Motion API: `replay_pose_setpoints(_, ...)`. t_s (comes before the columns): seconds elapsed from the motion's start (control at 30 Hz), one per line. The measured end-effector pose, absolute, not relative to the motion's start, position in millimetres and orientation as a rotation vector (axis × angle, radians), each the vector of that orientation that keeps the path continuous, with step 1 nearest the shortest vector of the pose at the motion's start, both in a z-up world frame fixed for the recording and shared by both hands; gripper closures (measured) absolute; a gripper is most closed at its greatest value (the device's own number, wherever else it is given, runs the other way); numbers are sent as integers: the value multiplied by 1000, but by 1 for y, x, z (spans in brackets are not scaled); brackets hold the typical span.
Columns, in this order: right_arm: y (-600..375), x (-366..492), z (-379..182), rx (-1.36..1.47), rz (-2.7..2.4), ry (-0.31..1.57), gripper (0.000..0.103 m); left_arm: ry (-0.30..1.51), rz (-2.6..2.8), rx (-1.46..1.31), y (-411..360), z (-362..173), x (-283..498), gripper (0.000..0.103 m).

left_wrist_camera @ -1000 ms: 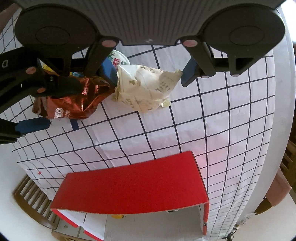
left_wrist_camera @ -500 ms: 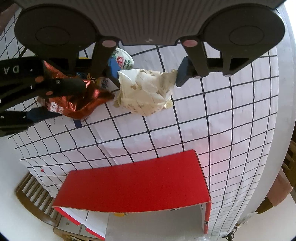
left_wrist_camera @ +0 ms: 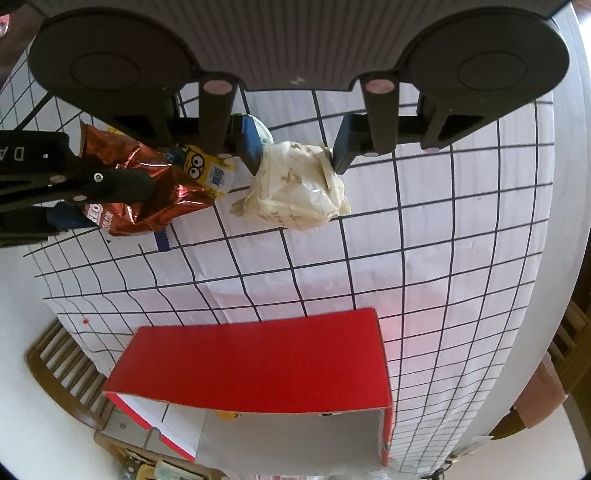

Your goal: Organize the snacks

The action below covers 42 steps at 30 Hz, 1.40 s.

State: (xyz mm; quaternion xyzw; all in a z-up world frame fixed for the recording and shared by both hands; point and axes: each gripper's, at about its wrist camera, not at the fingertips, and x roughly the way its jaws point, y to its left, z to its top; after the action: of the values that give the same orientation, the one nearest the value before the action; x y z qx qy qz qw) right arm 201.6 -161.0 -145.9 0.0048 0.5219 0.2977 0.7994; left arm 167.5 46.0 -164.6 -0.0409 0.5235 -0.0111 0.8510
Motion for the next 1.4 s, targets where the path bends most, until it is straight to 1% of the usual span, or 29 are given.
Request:
replay_pose_setpoints(0.3, -175, 188, -135, 60, 613, 1095, 61, 1087, -19, -150, 48, -154, 149, 64)
replay_pose_setpoints(0.5, -184, 177, -124, 75, 597, 1070, 61, 1071, -17, -215, 50, -149, 135, 66)
replay_pose_setpoints(0.57, -187, 175, -119, 79, 590, 1060, 61, 1061, -21, -237, 50, -146, 130, 69)
replay_pose_setpoints(0.7, -193, 171, -108, 81, 572, 1032, 61, 1037, -14, -280, 51, -140, 121, 72)
replay_pose_setpoints(0.87, -198, 169, -95, 75, 558, 1002, 61, 998, -17, -325, 55, -131, 116, 85)
replay_pose_setpoints(0.9, -199, 169, -93, 77, 556, 999, 61, 998, -16, -321, 55, -130, 116, 86)
replay_pose_setpoints(1.2, -207, 163, -97, 117, 556, 1015, 61, 1013, -24, -272, 59, -131, 111, 85)
replay_pose_setpoints(1.3, -209, 159, -102, 133, 552, 1027, 61, 1015, -47, -236, 56, -130, 109, 84)
replay_pose_setpoints(1.33, -209, 158, -102, 138, 551, 1031, 61, 1016, -57, -227, 55, -130, 108, 80)
replay_pose_setpoints(1.37, -209, 157, -103, 142, 551, 1033, 61, 1018, -65, -217, 55, -130, 107, 74)
replay_pose_setpoints(1.4, -210, 155, -105, 148, 550, 1035, 61, 1021, -71, -207, 54, -131, 107, 70)
